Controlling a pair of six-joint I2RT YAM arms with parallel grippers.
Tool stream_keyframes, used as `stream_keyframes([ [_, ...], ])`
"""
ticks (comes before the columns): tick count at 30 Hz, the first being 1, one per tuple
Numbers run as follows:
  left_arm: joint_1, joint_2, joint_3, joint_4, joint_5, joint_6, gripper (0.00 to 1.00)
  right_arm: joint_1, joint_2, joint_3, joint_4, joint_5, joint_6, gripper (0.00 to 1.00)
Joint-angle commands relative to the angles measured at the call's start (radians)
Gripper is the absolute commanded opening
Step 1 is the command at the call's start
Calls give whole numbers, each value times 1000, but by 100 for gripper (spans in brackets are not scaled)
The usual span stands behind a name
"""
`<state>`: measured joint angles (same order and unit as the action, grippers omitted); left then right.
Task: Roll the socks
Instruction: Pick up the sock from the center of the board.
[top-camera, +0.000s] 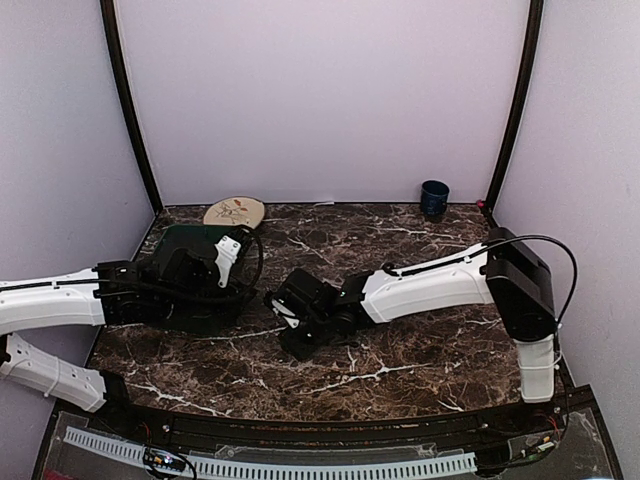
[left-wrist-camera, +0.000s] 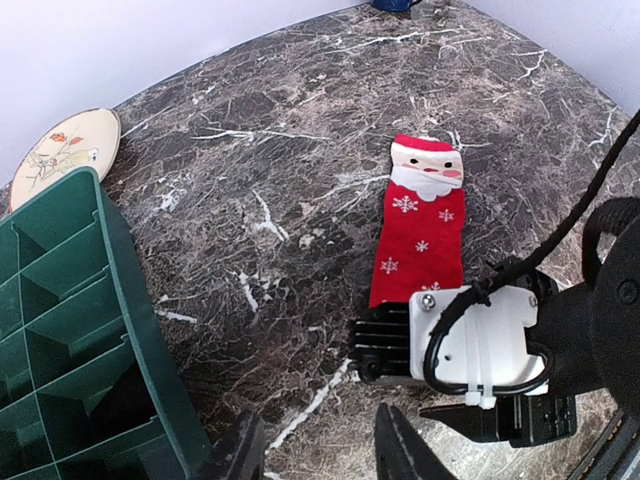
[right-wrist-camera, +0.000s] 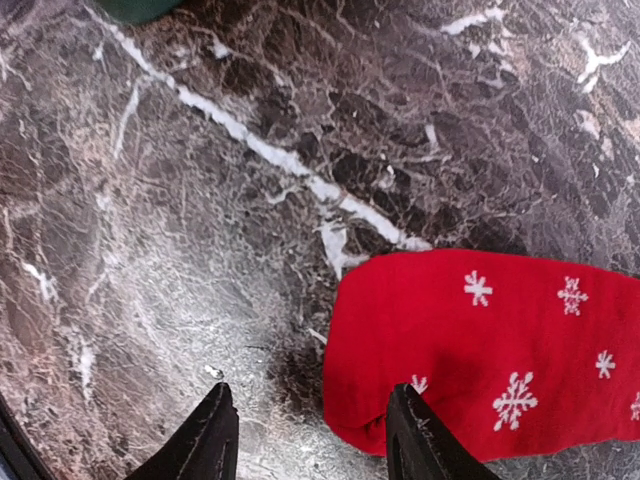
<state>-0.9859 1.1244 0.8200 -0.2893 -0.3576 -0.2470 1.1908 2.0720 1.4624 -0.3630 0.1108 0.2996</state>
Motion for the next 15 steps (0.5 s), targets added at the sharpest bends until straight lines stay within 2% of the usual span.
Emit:
stream_keyframes([
  [1, 11, -54, -22, -1, -14, -20, 41, 21, 30, 35, -17, 78, 7, 49],
  [15, 15, -113, -73, 10, -12, -14, 41, 21, 93, 65, -80, 163, -30, 47],
])
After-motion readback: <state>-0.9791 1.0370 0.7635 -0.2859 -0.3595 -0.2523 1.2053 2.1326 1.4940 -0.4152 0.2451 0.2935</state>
